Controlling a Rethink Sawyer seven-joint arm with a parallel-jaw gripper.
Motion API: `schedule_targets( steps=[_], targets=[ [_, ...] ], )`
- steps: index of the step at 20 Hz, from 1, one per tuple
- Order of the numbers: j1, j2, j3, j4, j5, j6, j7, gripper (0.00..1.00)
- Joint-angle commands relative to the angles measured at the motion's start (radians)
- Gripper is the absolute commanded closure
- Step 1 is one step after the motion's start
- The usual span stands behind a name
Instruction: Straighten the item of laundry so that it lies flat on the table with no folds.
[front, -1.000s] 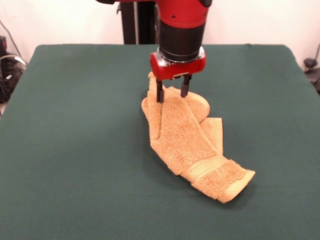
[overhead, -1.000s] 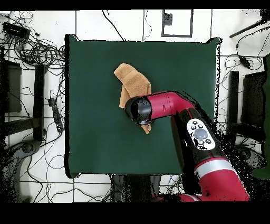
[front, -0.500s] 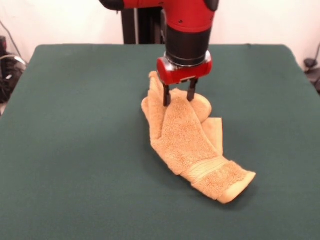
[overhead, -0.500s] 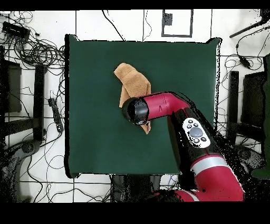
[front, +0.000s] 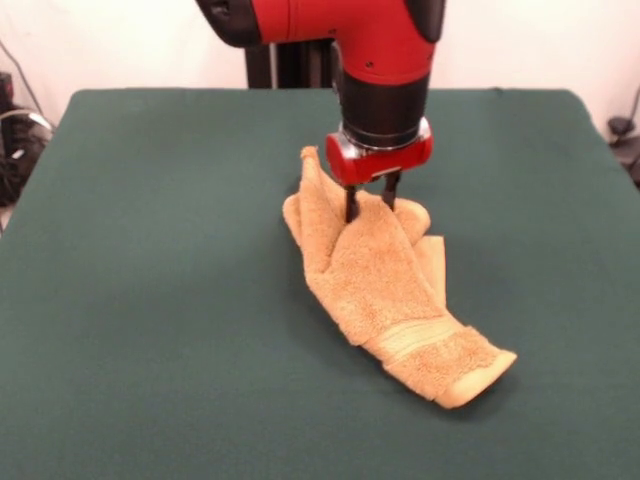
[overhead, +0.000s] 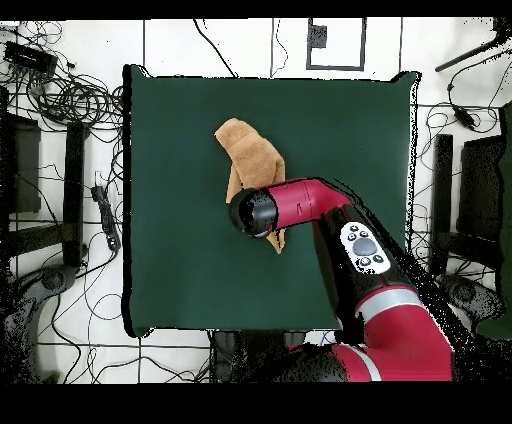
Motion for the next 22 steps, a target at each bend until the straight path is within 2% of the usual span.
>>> schedule_targets(
  steps=[1, 15, 19, 22],
  targets=[
    [0.051, 0.054, 0.006, 0.020, -0.024, -0.043, 0.053, 1.00],
    [0.065, 0.050, -0.003, -0.001, 0.004, -0.005, 0.059, 1.00],
    [0.075, 0.025, 0.002, -0.047, 0.033, 0.057, 0.051, 1.00],
    [0.077, 0.036, 0.014, -0.090, 0.016, 0.085, -0.009, 1.00]
  ],
)
